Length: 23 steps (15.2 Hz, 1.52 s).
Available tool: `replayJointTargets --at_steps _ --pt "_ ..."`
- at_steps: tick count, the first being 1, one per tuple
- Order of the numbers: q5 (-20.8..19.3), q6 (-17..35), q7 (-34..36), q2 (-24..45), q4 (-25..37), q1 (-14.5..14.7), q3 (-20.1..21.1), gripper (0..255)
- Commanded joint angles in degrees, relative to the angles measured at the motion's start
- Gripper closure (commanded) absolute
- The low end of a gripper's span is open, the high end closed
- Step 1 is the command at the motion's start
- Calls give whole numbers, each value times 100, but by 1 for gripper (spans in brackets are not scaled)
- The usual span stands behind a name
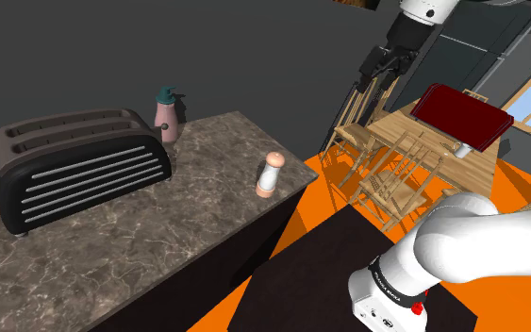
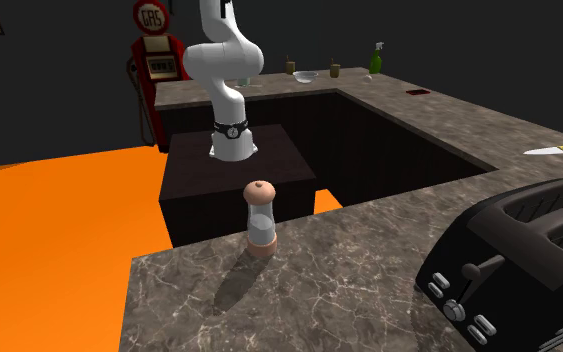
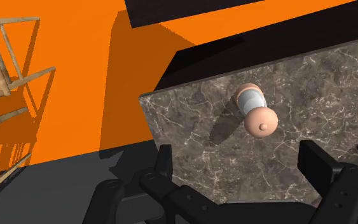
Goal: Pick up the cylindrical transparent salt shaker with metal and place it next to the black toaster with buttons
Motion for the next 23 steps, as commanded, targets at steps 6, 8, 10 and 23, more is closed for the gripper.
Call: replayJointTargets --at_steps 6,8,10,23 --pt "-7 829 164 507 -458 102 149 0" --pt "-17 1161 232 758 -595 141 208 0" --pt "-32 1493 302 1037 -705 177 267 0" --pt "-353 3468 868 3390 -717 325 657 0"
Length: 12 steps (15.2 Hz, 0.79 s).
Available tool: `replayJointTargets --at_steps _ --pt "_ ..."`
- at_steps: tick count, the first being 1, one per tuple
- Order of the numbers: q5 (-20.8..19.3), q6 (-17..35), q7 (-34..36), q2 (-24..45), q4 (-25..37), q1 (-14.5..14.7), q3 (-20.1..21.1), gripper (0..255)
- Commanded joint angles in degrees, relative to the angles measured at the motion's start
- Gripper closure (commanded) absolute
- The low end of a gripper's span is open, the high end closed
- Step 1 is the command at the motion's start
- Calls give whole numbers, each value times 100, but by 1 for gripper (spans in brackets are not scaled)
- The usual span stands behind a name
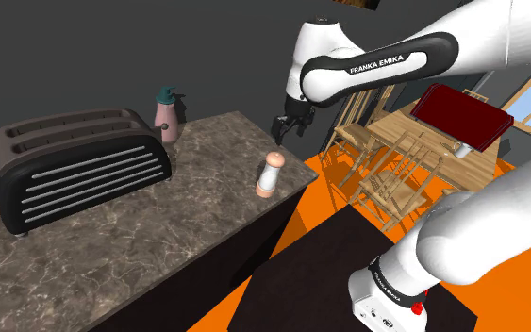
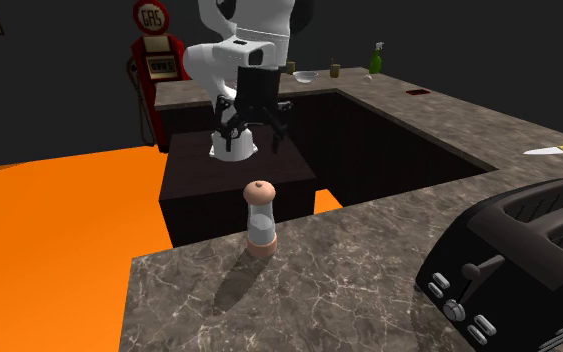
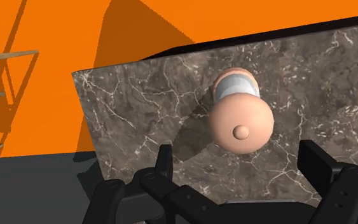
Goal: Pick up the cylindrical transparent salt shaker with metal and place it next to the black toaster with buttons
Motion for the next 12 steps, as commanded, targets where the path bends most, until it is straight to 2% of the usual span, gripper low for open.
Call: replayJointTargets --at_steps 1,4,12 --pt "-93 275 108 408 73 15 53 0" --pt "-259 615 286 1037 261 44 117 0" --pt "-429 1198 394 1438 77 -7 58 0"
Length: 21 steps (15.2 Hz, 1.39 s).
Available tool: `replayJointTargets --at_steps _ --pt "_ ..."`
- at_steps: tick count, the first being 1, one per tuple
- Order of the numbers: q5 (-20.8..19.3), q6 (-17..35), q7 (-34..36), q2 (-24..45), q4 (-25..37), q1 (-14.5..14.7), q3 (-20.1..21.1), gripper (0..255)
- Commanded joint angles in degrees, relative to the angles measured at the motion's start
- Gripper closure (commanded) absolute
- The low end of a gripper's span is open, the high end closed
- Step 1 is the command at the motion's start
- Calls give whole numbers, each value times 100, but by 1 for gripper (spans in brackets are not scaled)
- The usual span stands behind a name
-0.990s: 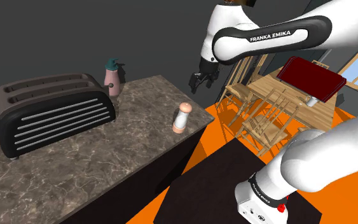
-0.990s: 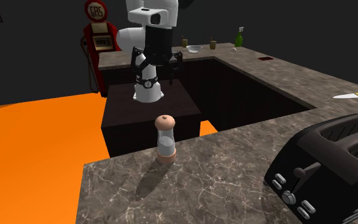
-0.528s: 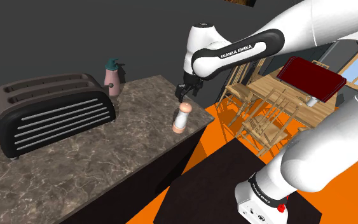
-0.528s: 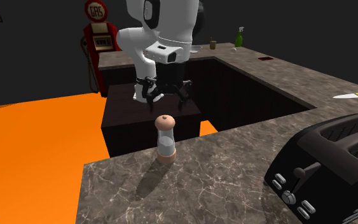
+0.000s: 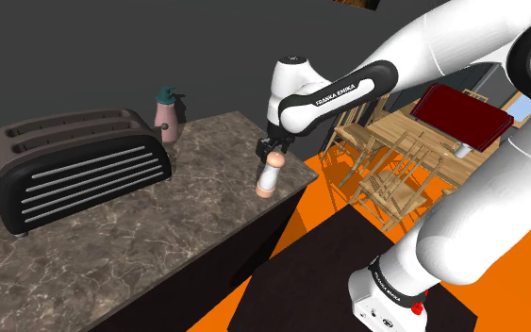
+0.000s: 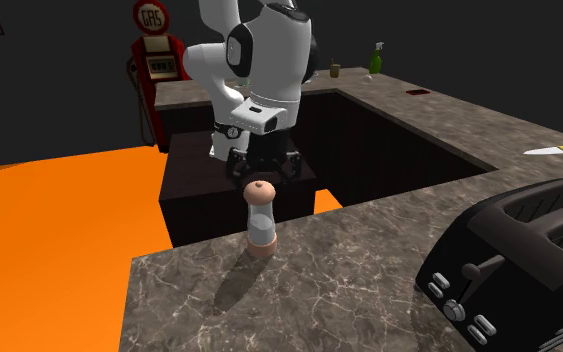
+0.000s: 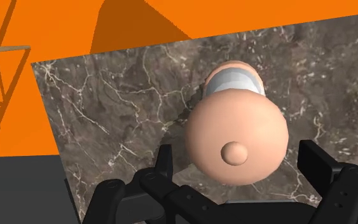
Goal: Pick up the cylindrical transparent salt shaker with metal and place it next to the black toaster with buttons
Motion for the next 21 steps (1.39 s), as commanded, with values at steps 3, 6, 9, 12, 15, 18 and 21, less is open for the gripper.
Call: replayJointTargets --at_steps 3,6,9,12,15,18,21 --pt "-17 57 14 37 -17 -3 -4 0" --pt "-17 57 14 37 -17 -3 -4 0" --pt "-17 56 14 36 -18 -3 -4 255" --pt "-17 56 14 36 -17 -3 -4 255" --pt "-17 56 14 36 -17 -3 -4 255" --pt "-17 57 14 37 -17 -3 -4 255" --pt "54 -169 -62 -136 41 2 6 255"
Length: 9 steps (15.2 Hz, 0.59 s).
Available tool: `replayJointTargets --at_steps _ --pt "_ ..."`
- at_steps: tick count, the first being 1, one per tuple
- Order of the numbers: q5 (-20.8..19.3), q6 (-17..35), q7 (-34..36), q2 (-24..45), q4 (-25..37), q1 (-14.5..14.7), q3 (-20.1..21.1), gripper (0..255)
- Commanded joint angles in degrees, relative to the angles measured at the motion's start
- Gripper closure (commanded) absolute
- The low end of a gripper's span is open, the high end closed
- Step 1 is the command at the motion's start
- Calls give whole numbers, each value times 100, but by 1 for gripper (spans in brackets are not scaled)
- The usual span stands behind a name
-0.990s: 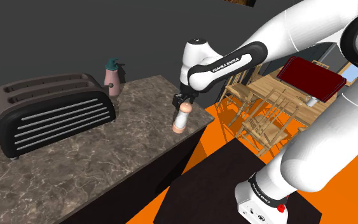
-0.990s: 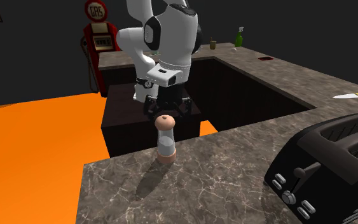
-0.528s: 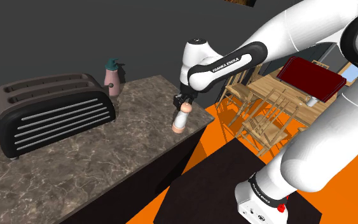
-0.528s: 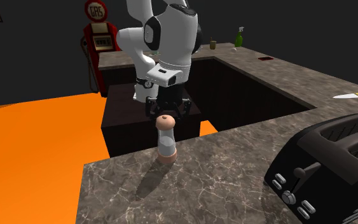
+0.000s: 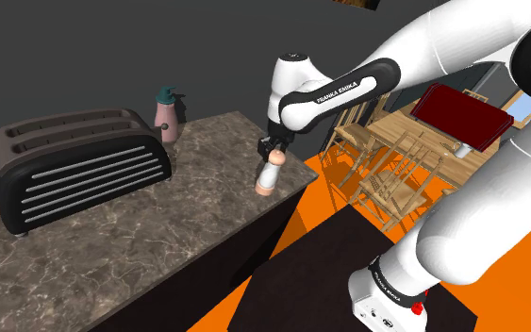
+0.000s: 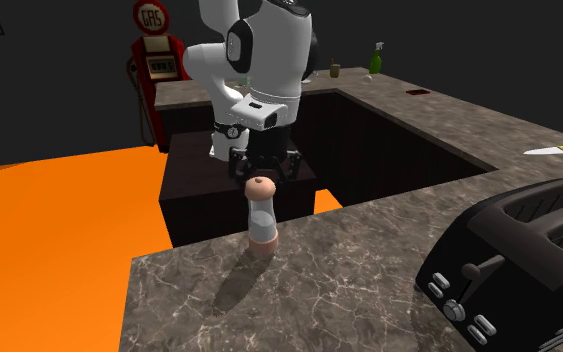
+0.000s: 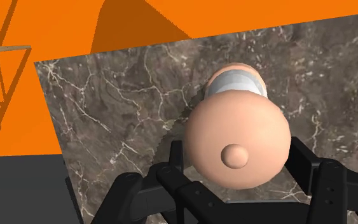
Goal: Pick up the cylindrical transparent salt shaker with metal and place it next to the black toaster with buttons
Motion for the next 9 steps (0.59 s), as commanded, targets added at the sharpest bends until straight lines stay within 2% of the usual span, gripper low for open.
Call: replayJointTargets --at_steps 1,9 --pt "44 -149 -54 -117 36 1 3 255" --pt "194 -758 -227 -517 261 19 15 255"
